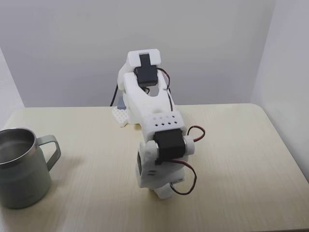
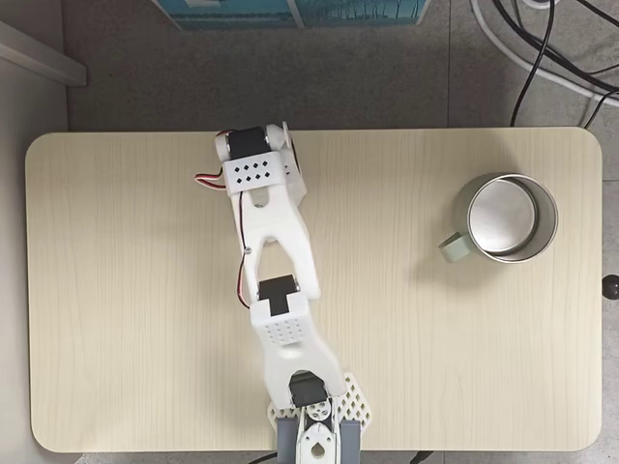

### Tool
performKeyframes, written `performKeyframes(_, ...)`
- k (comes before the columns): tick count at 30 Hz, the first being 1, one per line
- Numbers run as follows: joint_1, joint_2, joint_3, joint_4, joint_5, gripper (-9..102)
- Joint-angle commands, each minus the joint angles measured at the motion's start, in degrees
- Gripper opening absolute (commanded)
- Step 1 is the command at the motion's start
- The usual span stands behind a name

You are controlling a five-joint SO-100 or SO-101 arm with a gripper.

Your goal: Grasp a dressing and put it in the cup.

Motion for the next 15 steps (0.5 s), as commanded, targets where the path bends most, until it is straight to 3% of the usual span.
performKeyframes(1,-0.35,-0.35,2.46,0.97,-0.44,7)
performKeyframes(5,-0.97,-1.32,3.08,2.37,-0.44,0)
performKeyframes(15,-2.20,-20.39,-4.39,2.90,1.67,0)
